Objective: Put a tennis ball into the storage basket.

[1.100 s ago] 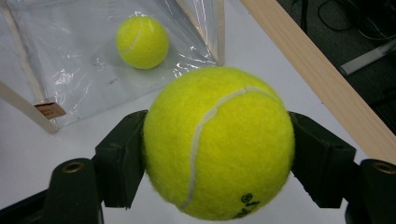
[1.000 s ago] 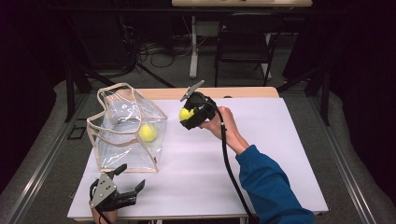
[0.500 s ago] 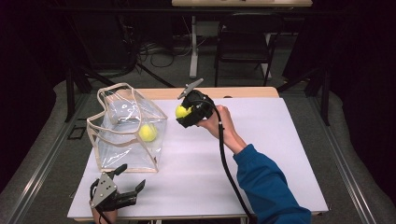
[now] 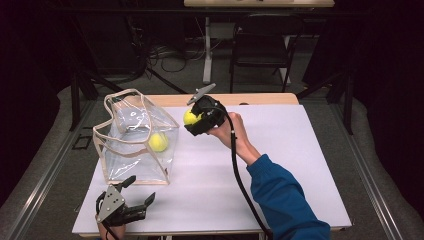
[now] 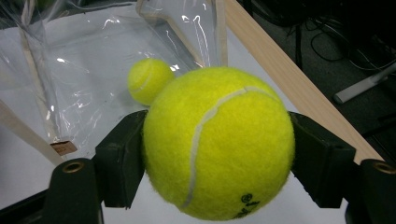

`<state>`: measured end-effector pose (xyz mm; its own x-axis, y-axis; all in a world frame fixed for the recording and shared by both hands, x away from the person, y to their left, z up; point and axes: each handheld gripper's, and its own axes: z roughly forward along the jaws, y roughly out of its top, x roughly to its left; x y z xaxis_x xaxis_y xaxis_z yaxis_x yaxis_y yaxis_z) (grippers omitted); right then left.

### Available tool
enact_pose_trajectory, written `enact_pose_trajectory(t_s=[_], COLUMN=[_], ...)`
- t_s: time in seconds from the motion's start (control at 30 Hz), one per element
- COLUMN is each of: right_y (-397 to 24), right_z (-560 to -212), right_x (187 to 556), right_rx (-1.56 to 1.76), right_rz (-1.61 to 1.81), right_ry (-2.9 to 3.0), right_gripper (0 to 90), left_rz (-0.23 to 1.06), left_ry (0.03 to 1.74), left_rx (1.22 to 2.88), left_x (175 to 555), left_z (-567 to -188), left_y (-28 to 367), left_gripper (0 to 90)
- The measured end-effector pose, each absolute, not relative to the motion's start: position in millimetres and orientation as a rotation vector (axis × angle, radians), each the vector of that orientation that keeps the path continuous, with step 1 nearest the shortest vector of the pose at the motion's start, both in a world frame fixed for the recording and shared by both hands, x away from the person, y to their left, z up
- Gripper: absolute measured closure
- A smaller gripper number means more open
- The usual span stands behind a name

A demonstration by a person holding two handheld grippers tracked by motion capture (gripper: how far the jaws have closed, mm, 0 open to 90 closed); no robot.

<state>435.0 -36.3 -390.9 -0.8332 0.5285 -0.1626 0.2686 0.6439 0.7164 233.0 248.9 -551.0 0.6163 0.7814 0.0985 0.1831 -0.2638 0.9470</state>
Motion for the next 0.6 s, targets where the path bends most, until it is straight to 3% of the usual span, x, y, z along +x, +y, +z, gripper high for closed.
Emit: enact_pose_trajectory(t_s=[0.6], right_y=[-28.3], right_z=[-387.7], right_x=[431.4], right_rx=[0.618], right_rz=[1.038], right_ry=[2.491], right_gripper=[25.9], left_rz=[0.704], left_ry=[0.789], left_rx=[1.777], left_x=[233.2], left_z=[-551.1], left_y=[248.5], left_gripper=[16.0])
